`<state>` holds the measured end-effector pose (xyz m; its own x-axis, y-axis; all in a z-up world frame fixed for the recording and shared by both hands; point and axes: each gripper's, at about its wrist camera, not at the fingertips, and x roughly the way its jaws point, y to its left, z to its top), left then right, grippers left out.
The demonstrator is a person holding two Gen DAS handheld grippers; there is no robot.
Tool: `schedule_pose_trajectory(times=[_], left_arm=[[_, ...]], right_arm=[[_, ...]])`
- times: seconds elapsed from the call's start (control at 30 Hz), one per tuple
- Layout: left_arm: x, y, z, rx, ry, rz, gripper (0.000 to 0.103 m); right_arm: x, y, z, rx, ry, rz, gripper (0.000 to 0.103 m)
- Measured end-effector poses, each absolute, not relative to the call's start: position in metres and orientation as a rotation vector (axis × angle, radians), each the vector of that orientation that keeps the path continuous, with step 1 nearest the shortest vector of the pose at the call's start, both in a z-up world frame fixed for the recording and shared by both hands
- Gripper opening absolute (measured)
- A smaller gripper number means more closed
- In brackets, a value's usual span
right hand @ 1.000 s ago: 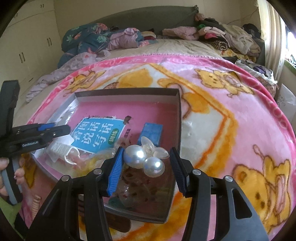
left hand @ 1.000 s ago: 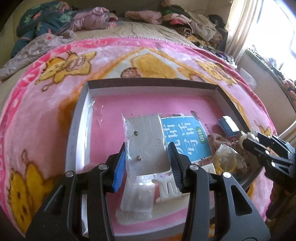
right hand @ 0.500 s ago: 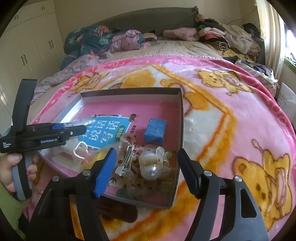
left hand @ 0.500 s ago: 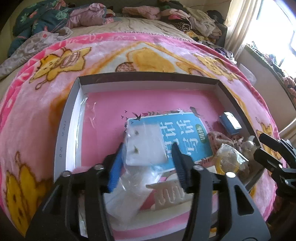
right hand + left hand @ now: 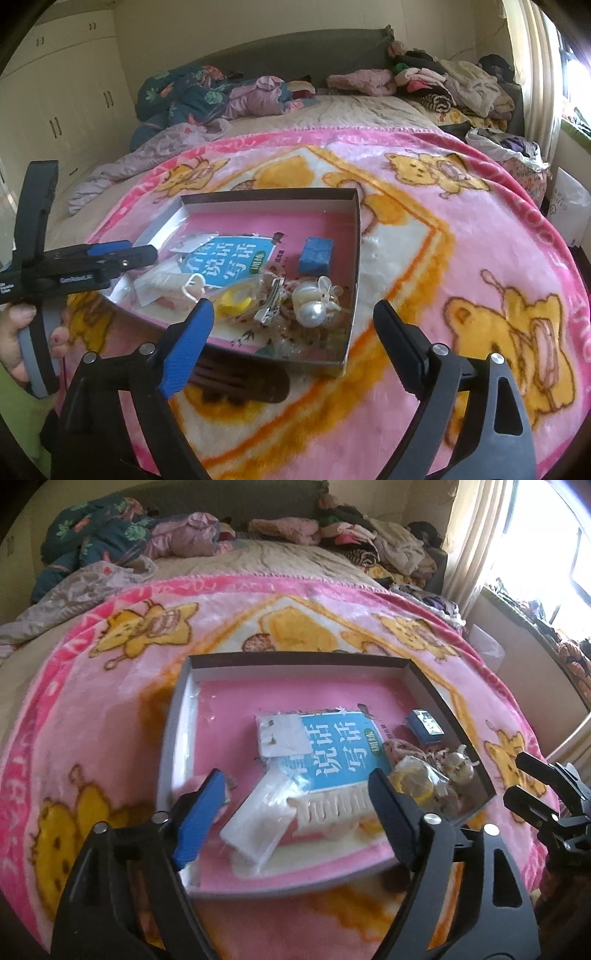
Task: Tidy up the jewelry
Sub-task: 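Carry the earring card and pearl clip into the tray and open both tools, then withdraw both tools from the tray back over the blanket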
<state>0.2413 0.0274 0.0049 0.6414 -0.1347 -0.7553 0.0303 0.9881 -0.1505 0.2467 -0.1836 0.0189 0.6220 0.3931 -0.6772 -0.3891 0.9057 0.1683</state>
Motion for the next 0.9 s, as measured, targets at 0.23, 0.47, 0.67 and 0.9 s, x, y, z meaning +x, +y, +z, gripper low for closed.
schedule_pose_trajectory(times=[0.23, 0.47, 0.67, 0.9], left_arm=[[0.205, 0.037, 0.017, -0.129, 0.839, -0.055, 0.088], [0.173, 0.043, 0.016, -0.138, 0.836, -0.031, 0.089], [0.151, 0.052, 0.008, -0.138, 0.849, -0.008, 0.089], [0.133, 0.06, 0.001, -0.15, 0.861, 0.01, 0.089]], right_arm=[[0.227, -0.186, 0.027, 0.0, 0.761, 0.458, 0.091], [0.212, -0.187, 0.027, -0.004, 0.759, 0.459, 0.092], [0.202, -0.187, 0.021, -0.008, 0.772, 0.462, 0.092], [0.19, -0.183, 0.012, -0.015, 0.79, 0.465, 0.092]])
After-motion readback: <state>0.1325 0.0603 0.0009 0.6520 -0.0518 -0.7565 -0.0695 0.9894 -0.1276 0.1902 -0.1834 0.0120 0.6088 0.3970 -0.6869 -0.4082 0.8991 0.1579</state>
